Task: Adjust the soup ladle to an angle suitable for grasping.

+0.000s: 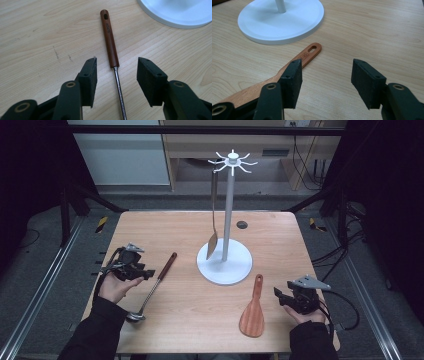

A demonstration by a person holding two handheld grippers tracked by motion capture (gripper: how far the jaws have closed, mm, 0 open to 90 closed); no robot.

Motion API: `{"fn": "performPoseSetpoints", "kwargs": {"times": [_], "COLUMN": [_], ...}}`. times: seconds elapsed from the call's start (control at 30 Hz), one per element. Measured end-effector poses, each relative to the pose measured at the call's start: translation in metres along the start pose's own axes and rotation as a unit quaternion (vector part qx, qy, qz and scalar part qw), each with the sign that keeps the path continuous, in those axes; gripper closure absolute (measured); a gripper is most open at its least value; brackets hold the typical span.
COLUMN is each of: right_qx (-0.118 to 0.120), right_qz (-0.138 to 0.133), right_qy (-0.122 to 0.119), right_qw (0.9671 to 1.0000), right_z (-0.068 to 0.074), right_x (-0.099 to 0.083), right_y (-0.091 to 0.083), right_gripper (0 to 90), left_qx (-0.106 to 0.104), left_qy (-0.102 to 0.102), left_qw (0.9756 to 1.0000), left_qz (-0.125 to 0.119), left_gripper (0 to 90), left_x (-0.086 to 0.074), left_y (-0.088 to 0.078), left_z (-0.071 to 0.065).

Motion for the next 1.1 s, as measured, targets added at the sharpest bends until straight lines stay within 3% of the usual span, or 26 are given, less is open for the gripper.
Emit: {"fn": "performPoseSetpoints", "kwargs": {"times": [0.13, 0.4, 0.57, 1.1], "right_qx": [-0.002, -0.002, -0.001, 0.002], "right_qz": [0.002, 0.006, 0.004, 0.015], "right_qy": [-0.001, -0.005, -0.007, 0.000], "right_qw": [1.0000, 1.0000, 1.0000, 0.9999], "right_z": [-0.002, -0.001, -0.001, -0.001], "right_x": [0.000, -0.001, -0.001, -0.002], "right_y": [0.001, 0.002, 0.002, 0.002], "right_gripper": [42.7, 43.6, 44.0, 46.4], "left_qx": [0.006, 0.006, 0.004, 0.003], "left_qy": [-0.003, -0.010, -0.014, -0.014], "left_qw": [0.9998, 0.9993, 0.9992, 0.9972], "left_qz": [0.021, 0.036, 0.038, 0.074], "left_gripper": [51.0, 52.9, 53.4, 57.7], "left_x": [-0.002, -0.011, -0.017, -0.028], "left_y": [0.011, 0.029, 0.033, 0.049], "left_z": [0.004, 0.009, 0.008, 0.006]}}
Point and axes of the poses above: each handheld gripper's, and its own axes: y roughly forward along the jaws, x roughly out of its top, z roughly to its left, the point moved 8 cm from there along y, roughly forward along the jaws, and after that the axes turned 10 degrees about -x, right-handed, at the moved point
